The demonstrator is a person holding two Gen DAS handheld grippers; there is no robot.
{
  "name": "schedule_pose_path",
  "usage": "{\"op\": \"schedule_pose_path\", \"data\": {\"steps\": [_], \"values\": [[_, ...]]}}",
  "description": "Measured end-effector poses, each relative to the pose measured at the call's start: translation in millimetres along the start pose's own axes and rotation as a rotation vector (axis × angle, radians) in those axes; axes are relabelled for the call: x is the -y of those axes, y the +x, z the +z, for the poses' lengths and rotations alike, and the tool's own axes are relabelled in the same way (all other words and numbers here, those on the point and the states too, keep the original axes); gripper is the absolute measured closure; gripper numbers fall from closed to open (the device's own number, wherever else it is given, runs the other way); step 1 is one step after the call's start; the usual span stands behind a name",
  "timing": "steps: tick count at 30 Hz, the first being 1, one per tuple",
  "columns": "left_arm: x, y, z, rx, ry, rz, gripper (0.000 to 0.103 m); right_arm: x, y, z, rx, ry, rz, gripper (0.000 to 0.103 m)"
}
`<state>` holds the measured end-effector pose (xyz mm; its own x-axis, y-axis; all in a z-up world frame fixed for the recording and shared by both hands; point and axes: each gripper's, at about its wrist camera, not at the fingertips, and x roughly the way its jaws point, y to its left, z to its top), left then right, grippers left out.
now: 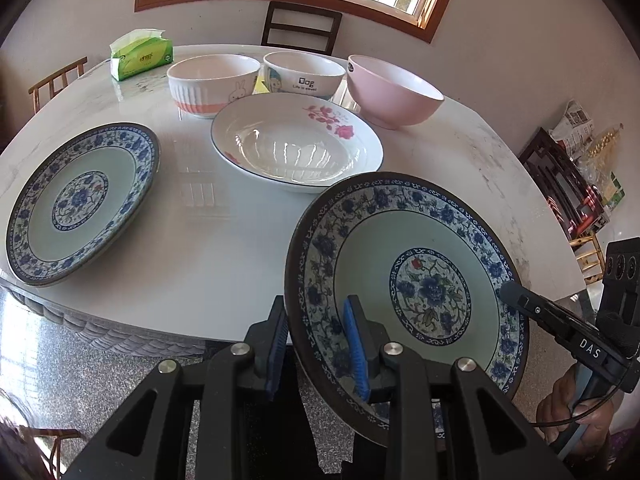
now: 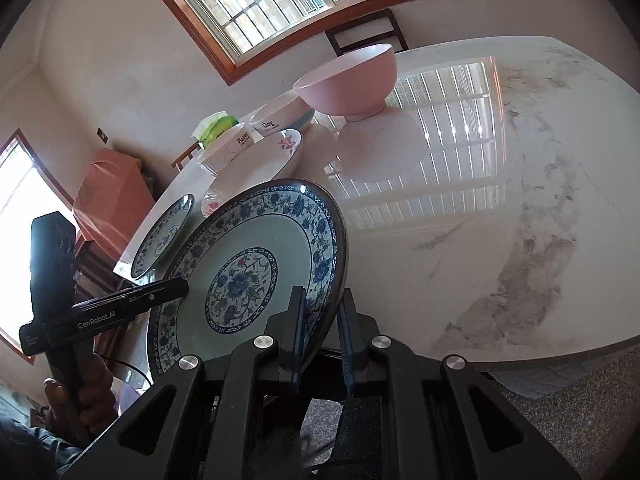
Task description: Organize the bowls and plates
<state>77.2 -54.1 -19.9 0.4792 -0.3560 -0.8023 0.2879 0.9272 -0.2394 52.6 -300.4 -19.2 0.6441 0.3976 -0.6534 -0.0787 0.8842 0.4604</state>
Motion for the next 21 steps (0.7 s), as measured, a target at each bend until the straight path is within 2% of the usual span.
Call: {"op": "schedule_pose_path", "data": {"steps": [11,21], "values": [[-52.3,-31.4,3.6,0.077,-0.099,0.057,0.074,-51.8,31.4,20.0,-0.022,-0.107,0.048,0.087],[-95.2,-44.6,7.7,0.11,-0.175,0.094,0.074,-90.6,57.1,31.8,-0.052,-0.175,0.08,0.087]]}}
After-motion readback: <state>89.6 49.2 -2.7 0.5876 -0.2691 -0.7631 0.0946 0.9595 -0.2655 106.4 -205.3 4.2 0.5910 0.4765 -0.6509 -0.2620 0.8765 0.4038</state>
